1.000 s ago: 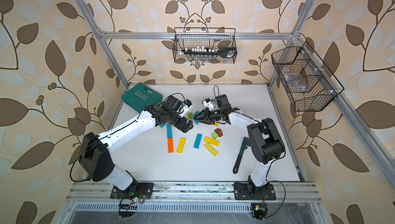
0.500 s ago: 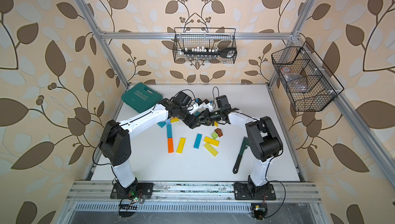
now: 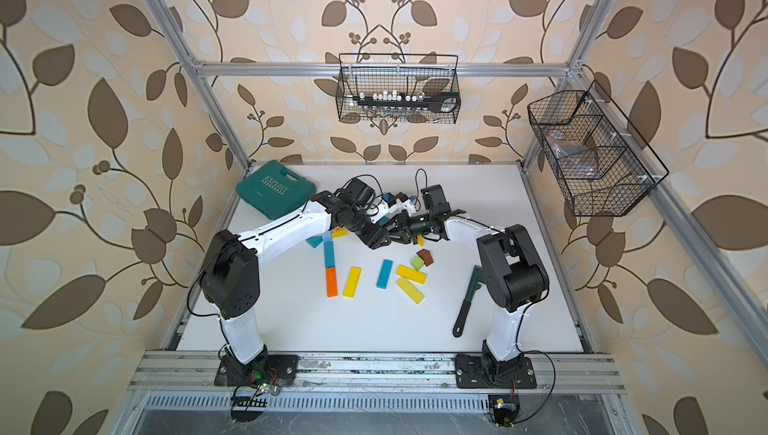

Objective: Assemble a small pinwheel with building blocks
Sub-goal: Pick up the building block from the center of the board.

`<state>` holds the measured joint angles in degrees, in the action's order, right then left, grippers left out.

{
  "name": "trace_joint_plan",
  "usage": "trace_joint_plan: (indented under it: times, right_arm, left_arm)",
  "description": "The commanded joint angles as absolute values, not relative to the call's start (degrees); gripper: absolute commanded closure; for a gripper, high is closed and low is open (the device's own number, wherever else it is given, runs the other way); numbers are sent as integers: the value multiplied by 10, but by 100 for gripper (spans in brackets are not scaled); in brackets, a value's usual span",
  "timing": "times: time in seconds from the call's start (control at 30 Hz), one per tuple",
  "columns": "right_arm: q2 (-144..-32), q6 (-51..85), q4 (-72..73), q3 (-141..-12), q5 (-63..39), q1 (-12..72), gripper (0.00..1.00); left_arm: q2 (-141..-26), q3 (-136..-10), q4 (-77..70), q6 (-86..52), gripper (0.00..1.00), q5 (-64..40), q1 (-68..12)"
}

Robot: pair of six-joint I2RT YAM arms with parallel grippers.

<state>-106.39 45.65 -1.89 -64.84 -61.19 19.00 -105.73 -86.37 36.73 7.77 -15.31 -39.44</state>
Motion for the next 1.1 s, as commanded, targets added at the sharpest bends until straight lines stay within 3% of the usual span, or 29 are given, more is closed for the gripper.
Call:
trace_joint_plan:
  times: [0.0,0.23,0.5,0.9,1.07]
  right_arm:
    - [-1081,458,-13,-664,-629,191,84]
    - [-1085,455,-14,-664,-633,190,80]
    - [-1091,447,-25,-671,-635,186,59]
    - [-1078,445,-32,-674,-615,161,55]
    - [-1062,408,-86,-668,-579,130,55]
  left_arm:
    - [-1051,-878,369,93,35,-177,-395]
    - [-1057,-886,378,102,46,-177,-394]
    - [-1050,-881,387,93,54,-176,-391]
    - [-1029,-847,418,20,55,-106,-386]
    - [-1041,-872,476,-93,53,-7,-369]
